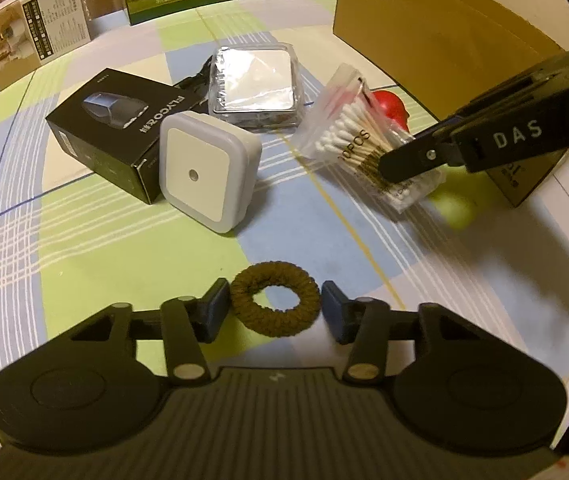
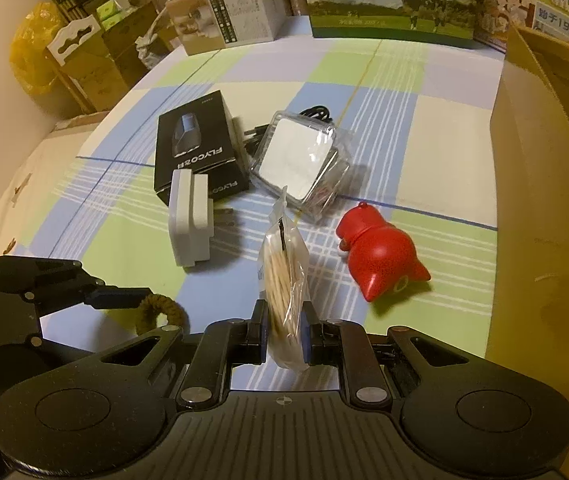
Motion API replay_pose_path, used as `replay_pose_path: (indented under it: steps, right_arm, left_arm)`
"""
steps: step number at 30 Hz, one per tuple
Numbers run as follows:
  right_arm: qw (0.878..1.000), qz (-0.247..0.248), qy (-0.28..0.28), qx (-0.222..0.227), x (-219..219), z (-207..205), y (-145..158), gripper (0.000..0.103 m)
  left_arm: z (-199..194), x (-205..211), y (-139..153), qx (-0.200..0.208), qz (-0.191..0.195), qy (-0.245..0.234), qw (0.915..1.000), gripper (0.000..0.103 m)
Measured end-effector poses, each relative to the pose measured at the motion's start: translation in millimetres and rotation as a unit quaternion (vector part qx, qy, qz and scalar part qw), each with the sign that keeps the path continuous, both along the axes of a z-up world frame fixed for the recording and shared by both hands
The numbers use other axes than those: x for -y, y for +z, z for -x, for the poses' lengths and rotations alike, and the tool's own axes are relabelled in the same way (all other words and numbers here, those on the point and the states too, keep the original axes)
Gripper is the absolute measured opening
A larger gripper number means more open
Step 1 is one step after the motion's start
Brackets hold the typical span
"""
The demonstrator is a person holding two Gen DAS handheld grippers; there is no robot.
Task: Organize objects
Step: 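Grasp the brown hair tie with the left tool while the right tool holds the swabs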
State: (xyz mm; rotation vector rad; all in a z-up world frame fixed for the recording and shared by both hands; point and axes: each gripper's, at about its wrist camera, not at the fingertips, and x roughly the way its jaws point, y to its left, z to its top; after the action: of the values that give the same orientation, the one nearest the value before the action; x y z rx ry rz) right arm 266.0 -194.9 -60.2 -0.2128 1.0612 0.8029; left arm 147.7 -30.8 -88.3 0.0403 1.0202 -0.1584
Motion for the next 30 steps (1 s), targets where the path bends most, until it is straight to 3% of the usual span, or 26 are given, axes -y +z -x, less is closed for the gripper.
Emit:
replay_pose_path:
  steps: [6, 19, 30]
  right_arm:
    - [1.000, 0.001, 0.000, 0.004, -1, 1, 1, 0.012]
    - [0.999, -0.025, -0.004, 0.033, 2, 8, 21, 0.012]
    - [0.997, -0.044, -0.016, 0.069, 15, 13, 44, 0.012]
  left_arm:
    - [-1, -4, 2, -0.004, -0.001, 0.014, 0.9999, 0.016]
    - [-2, -7, 32, 0.038, 0.033, 0.046, 0.9977, 0.015]
    - [-11, 17, 67, 0.073, 0.034, 0.047, 0.9956, 0.015]
